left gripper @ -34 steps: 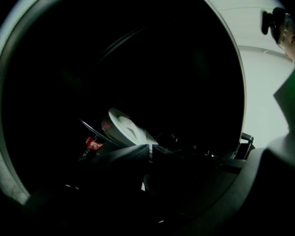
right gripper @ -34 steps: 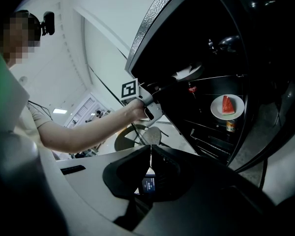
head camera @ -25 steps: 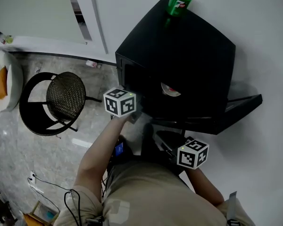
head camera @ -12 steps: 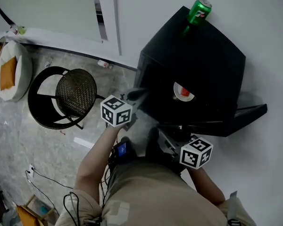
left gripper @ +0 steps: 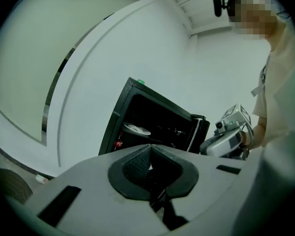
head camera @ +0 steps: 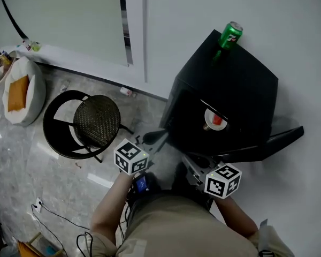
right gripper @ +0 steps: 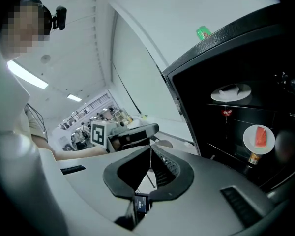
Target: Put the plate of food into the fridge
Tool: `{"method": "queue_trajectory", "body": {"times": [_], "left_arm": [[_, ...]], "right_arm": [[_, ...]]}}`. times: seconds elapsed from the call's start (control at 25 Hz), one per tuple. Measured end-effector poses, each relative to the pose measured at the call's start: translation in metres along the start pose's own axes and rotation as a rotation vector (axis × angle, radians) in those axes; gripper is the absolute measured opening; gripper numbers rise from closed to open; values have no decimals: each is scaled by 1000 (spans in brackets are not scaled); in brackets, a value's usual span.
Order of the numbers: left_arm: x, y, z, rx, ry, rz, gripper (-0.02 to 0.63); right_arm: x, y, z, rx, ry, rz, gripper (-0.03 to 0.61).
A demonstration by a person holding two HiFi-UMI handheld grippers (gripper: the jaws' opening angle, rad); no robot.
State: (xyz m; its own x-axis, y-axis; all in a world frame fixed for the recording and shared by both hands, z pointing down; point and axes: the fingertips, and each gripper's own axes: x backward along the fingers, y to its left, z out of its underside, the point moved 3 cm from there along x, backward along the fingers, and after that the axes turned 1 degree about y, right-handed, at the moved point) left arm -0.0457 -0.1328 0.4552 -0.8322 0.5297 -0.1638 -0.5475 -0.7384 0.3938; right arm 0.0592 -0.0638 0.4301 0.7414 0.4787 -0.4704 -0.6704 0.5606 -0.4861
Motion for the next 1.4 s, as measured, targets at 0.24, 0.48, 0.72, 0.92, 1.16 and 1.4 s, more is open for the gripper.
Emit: {"method": "queue_trajectory", "body": {"times": [0.24,0.48,0.72,0.92,1.16,1.4], "left_arm": [[30,-4,-4,63,-50,13,9],[51,-12,-11,17,-63,7,11],[57,-27,-7,-27,-68,2,11],[58,-51,-15,-71,-79,12,11],[47,-72,-13,-85,-51,4,11],[29,-108,-16,-76,-65,-12,11]], "right_arm": [[0,13,-3,-15,-69,25,23],[1,20,-2,20,-83,61,21],[4,32,-7,102,-98,89,21],[14,33,-8,128,-111,101,20],[37,23,-9,127,-165,102,20],[83,11,1,137,-184,105,20]]}}
